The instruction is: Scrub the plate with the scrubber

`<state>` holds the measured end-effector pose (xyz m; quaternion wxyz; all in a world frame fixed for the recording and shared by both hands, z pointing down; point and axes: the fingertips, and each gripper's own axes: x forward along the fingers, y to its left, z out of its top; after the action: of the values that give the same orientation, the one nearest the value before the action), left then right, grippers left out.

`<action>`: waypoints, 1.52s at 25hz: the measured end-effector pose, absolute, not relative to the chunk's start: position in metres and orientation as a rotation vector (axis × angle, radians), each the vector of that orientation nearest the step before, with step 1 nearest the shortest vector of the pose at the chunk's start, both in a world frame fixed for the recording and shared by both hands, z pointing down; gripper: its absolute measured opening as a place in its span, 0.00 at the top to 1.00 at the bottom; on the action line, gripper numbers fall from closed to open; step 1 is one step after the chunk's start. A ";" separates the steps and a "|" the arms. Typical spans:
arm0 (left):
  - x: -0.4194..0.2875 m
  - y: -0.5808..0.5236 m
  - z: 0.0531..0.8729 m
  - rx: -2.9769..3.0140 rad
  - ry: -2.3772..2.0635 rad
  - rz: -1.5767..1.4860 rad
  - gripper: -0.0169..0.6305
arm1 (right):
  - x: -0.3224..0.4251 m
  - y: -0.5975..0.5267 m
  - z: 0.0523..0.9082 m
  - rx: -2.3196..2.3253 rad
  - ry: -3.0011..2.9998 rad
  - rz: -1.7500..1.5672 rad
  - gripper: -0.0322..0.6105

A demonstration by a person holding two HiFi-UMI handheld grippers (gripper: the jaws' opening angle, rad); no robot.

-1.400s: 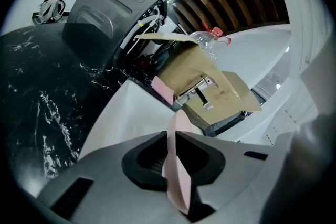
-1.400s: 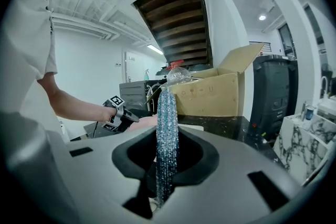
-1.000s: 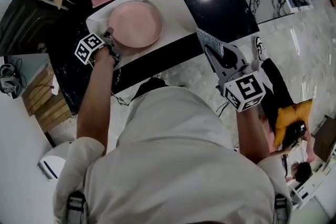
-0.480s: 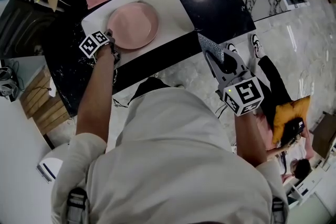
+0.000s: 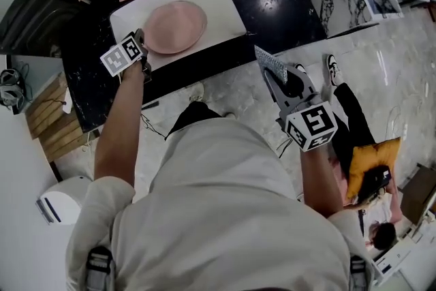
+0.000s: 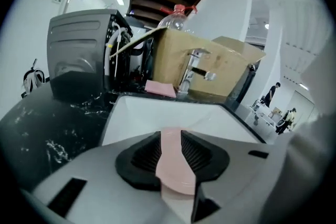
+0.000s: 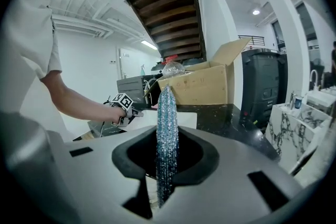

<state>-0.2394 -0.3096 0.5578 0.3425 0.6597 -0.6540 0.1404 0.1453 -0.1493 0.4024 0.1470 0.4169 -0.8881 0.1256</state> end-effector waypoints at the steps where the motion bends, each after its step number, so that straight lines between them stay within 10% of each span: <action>1: -0.233 -0.302 0.547 1.744 -1.704 0.359 0.79 | 0.147 -0.145 0.402 1.187 -2.569 0.359 0.83; 20: -0.134 -0.074 0.384 2.380 -1.410 0.295 0.79 | 0.093 -0.077 0.375 0.951 -2.711 0.267 0.83; 38: -0.233 0.117 0.364 2.526 -1.167 0.253 0.80 | -0.021 0.072 0.370 1.057 -2.651 0.232 0.83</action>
<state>-0.2329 0.1166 0.3643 0.1730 0.8905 -0.4113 0.0893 -0.0213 0.0718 0.3700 0.1385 0.3657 -0.9169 0.0801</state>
